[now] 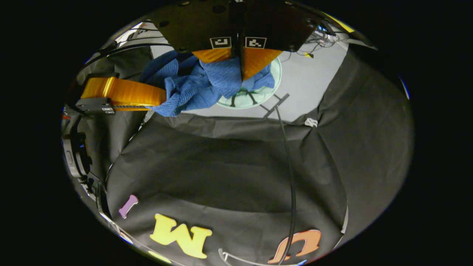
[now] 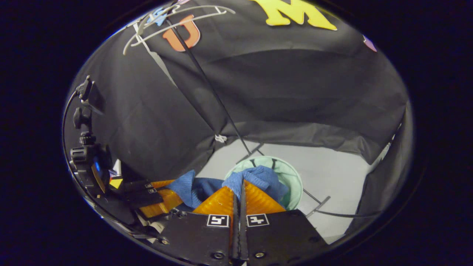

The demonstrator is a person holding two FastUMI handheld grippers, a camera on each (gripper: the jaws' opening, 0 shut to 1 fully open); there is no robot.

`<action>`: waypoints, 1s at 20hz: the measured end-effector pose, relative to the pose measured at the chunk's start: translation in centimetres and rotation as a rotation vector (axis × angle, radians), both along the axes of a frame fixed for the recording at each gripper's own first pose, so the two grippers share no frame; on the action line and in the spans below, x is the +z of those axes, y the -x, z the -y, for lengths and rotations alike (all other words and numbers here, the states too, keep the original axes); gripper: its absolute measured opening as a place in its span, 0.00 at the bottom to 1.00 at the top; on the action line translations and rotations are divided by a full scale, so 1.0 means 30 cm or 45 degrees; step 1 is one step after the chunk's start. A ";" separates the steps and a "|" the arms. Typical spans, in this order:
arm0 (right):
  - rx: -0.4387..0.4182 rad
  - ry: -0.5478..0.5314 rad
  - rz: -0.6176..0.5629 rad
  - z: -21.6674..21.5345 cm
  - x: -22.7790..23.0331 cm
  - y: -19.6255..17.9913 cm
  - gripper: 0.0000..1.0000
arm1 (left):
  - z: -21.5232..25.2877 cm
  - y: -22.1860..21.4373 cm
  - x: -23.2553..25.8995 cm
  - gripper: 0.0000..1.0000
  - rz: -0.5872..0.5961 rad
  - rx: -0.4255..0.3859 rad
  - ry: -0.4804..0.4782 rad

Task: Grasp the clothes on the hanger with both hands and then place them into the laundry hamper below.

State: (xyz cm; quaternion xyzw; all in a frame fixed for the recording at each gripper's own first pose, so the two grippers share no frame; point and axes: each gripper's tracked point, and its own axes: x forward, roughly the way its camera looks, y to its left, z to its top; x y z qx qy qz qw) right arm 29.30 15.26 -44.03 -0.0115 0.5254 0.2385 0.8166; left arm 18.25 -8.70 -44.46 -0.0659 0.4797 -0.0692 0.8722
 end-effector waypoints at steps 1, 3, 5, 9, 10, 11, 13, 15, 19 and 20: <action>-0.001 0.024 -0.020 0.002 -0.031 -0.004 0.04 | -0.004 -0.001 -0.027 0.00 -0.043 0.004 -0.008; 0.003 0.077 -0.054 0.025 -0.086 -0.014 0.05 | -0.010 0.005 -0.077 0.00 -0.107 0.018 -0.026; -0.012 0.118 -0.103 0.046 -0.148 -0.004 0.05 | -0.025 0.018 -0.130 0.00 -0.165 0.032 -0.051; -0.022 0.167 -0.167 0.073 -0.229 0.010 0.05 | -0.024 0.027 -0.165 0.00 -0.236 0.049 -0.070; -0.026 0.187 -0.167 0.093 -0.235 0.017 0.05 | -0.028 0.026 -0.184 0.00 -0.235 0.047 -0.066; -0.031 0.191 -0.172 0.100 -0.238 0.013 0.05 | -0.027 0.026 -0.195 0.00 -0.237 0.037 -0.063; -0.045 0.181 -0.183 0.094 -0.240 0.012 0.05 | -0.021 0.018 -0.198 0.01 -0.239 0.022 -0.059; -0.055 0.161 -0.140 0.087 -0.217 -0.009 0.04 | 0.001 -0.003 -0.176 0.05 -0.213 0.010 -0.039; -0.052 0.177 -0.073 0.087 -0.164 -0.054 0.30 | 0.019 -0.044 -0.119 0.62 -0.143 -0.013 -0.032; -0.076 0.174 -0.071 0.078 -0.146 -0.052 0.46 | 0.009 -0.044 -0.099 0.79 -0.130 -0.017 -0.054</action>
